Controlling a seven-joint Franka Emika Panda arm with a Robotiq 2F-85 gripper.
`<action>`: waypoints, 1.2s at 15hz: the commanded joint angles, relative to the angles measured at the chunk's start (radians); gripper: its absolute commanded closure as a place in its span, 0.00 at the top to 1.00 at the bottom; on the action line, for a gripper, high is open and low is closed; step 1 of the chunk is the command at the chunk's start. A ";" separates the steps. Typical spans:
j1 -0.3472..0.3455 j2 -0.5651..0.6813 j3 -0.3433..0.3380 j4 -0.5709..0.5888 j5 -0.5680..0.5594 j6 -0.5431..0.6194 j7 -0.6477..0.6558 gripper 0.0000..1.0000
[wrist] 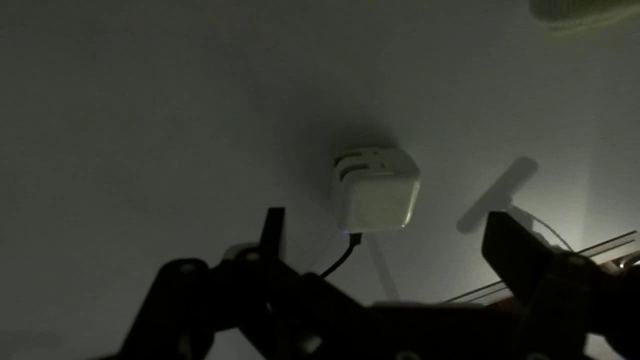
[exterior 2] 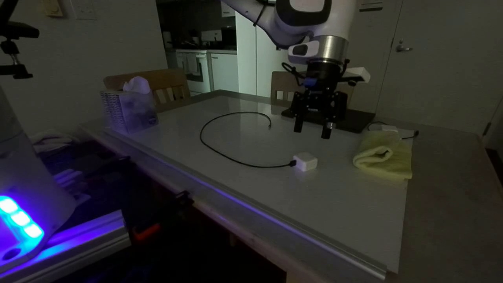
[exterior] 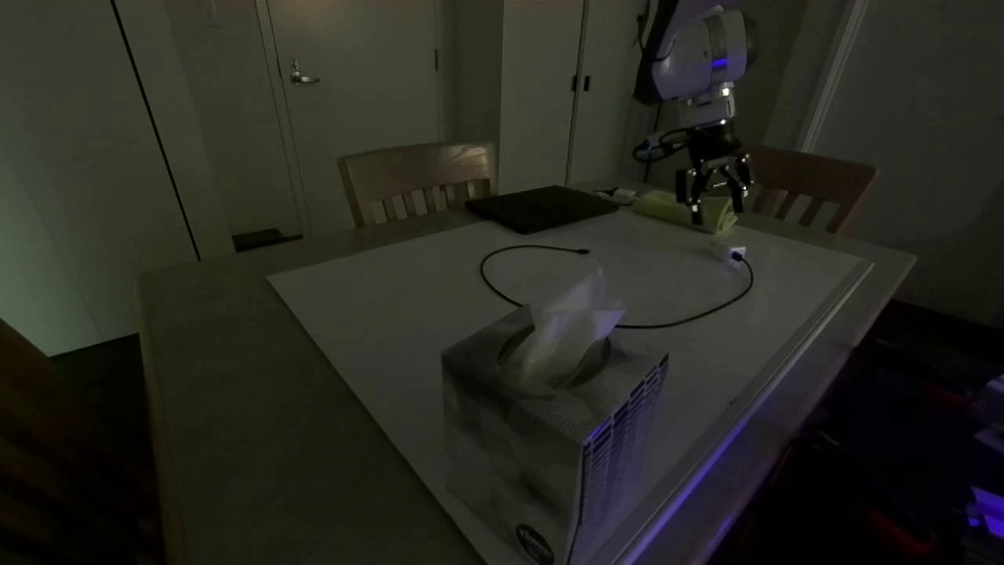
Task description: Straighten the cable
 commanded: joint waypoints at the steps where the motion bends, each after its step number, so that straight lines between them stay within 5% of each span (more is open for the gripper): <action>1: -0.029 -0.204 0.088 0.027 -0.161 0.020 -0.021 1.00; 4: -0.084 -0.339 0.218 0.071 -0.302 0.000 -0.012 1.00; 12: -0.414 -0.571 0.734 0.107 -0.579 -0.094 -0.100 1.00; 13: -0.440 -0.555 0.761 0.115 -0.601 -0.053 -0.004 1.00; 18: -0.511 -0.569 0.845 0.114 -0.611 -0.056 -0.027 1.00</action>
